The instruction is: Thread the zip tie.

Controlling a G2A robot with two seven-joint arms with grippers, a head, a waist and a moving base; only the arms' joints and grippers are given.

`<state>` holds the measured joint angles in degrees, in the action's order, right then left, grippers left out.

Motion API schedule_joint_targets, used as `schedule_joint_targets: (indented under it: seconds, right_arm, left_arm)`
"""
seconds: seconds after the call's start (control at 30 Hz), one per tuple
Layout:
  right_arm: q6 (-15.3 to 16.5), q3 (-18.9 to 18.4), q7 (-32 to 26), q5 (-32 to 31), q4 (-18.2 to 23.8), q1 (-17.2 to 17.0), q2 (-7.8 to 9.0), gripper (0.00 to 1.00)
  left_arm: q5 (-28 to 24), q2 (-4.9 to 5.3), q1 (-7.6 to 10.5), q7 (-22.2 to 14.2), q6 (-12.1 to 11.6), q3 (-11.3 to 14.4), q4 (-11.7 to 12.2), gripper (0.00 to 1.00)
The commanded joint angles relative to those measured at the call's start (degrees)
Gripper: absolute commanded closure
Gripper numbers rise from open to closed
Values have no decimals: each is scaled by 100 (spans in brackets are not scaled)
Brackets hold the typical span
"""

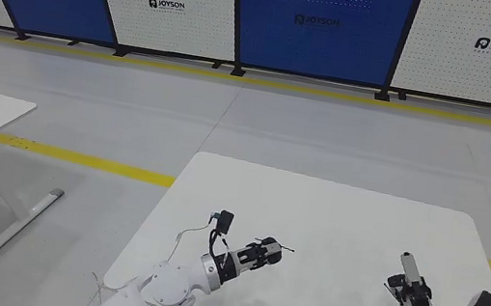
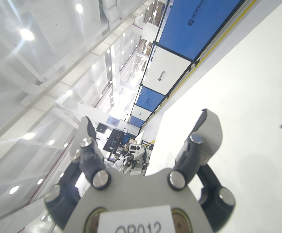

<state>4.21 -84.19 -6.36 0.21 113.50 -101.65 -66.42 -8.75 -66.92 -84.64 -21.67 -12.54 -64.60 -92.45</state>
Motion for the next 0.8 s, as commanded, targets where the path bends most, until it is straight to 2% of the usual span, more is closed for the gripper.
schedule_joint_targets:
  seconds: [0.0,0.33,0.47,0.63,0.77]
  right_arm:
    - [24,9,-5,8,-8,4,-1,0]
    - [18,-3,-83,-55,-23,31,3,0]
    - [-353,-348,-955,-545,46,107,90,0]
    - [-770,-1116,-2216,-927,230,135,231,0]
    - [-1104,-1494,-3261,-1714,396,282,354,0]
  left_arm:
    - [0,0,0,0,0,0,0,100]
    - [0,0,0,0,0,0,0,100]
    - [0,0,0,0,0,0,0,100]
    - [0,0,0,0,0,0,0,100]
    - [0,0,0,0,0,0,0,100]
